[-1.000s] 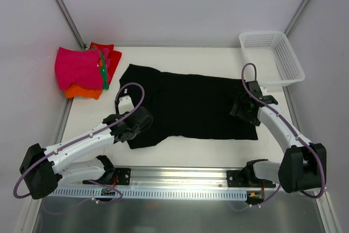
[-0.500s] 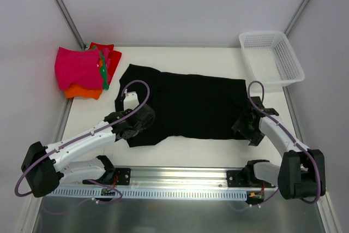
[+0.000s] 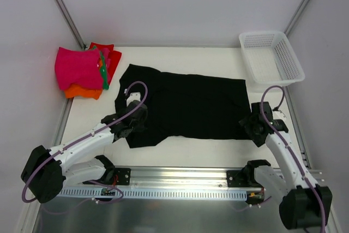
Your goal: Fold and stack the t-shirts
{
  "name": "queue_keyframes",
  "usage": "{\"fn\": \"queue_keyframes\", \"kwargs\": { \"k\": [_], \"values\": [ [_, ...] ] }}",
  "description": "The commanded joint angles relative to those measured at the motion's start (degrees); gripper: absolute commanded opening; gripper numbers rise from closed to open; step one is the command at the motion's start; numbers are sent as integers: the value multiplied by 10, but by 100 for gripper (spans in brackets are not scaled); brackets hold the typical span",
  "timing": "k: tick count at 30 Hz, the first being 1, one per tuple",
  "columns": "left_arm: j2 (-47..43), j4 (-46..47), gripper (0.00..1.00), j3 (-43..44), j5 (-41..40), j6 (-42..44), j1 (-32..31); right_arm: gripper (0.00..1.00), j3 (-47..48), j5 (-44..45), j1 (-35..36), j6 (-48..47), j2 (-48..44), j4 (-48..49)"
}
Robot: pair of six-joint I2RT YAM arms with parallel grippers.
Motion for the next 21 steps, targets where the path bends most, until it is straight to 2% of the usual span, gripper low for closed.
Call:
{"fn": "queue_keyframes", "kwargs": {
  "k": [1, 6, 12, 21],
  "values": [
    [3, 46, 0, -7, 51, 28, 11, 83, 26, 13, -5, 50, 78, -43],
    [14, 68, 0, -25, 87, 28, 32, 81, 21, 46, -7, 91, 110, -44],
    [20, 92, 0, -40, 99, 35, 42, 81, 43, 101, -22, 84, 139, -45],
    [16, 94, 0, -54, 99, 34, 48, 81, 61, 83, -63, 52, 221, 2]
  ]
}}
